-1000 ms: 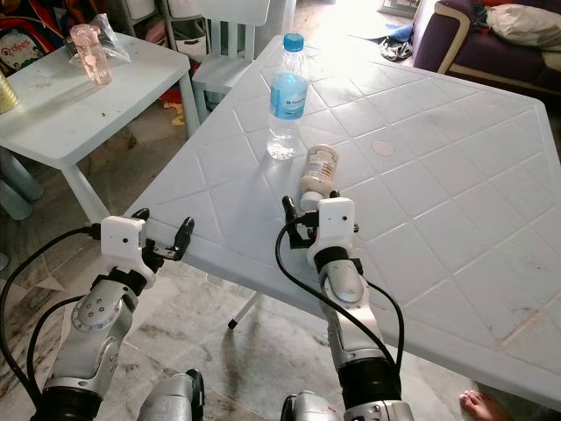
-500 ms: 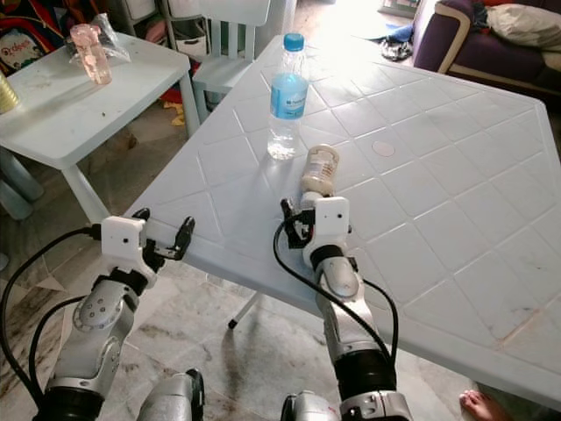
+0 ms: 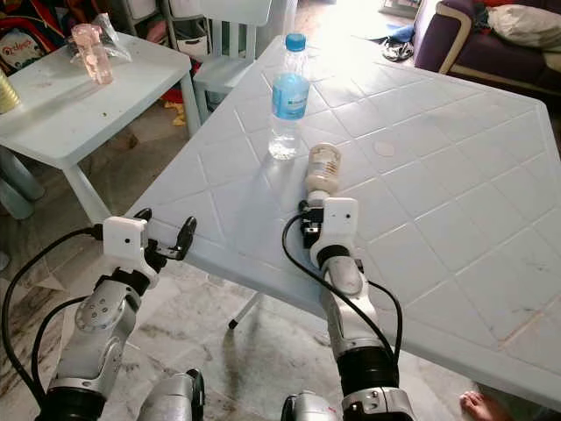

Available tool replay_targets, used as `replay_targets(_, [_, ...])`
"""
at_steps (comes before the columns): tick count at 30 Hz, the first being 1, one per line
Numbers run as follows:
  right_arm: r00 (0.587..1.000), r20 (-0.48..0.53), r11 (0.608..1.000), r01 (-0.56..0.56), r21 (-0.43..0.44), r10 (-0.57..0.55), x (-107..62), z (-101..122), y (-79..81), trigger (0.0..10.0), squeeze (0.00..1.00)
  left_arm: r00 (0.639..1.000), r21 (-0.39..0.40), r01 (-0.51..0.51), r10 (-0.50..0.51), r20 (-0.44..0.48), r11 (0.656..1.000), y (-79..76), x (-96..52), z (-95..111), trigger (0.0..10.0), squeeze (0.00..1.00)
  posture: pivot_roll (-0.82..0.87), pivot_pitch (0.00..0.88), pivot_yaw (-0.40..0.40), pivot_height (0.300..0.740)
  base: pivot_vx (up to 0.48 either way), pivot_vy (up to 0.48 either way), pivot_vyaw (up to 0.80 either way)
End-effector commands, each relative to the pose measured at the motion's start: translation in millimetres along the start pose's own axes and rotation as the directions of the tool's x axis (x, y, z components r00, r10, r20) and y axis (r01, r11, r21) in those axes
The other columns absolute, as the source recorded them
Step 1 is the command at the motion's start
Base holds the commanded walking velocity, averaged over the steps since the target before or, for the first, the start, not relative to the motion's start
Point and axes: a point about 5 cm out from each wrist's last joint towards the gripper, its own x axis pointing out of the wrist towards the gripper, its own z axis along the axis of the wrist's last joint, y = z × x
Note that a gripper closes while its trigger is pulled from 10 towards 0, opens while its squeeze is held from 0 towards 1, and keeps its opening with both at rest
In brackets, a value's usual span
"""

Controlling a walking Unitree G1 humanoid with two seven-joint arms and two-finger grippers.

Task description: Restocking fridge

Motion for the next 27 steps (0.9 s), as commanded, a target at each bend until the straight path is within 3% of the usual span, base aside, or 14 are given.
replay_targets(1, [0.997,-0.032,0.998,0.07,-0.002,-0.07,-3.5,-4.3,-16.0,0.0,0.0,1.0,-0.001,0.021,-0.021,-0.02,1.0,-4.8,0.1,-4.2,10.0,0.0,0.07,0.091,-0.052,0.74,0.0,0.0,0.0])
replay_targets(12, [0.985,-0.078,0.988,0.149,-0.029,-0.151,-26.0,-17.7,-33.8,0.0,0.0,0.999,-0.003,0.027,-0.027,-0.019,1.0,-6.8,2.9,-4.2,10.0,0.0,0.06,0.088,-0.049,0.74,0.0,0.0,0.0])
replay_targets(27, [0.981,-0.08,0.984,0.175,-0.036,-0.177,-38.0,-14.3,-44.3,0.0,0.0,0.999,-0.004,0.023,-0.023,-0.022,1.0,-7.5,3.9,-6.0,10.0,0.0,0.07,0.069,-0.06,0.74,0.0,0.0,0.0])
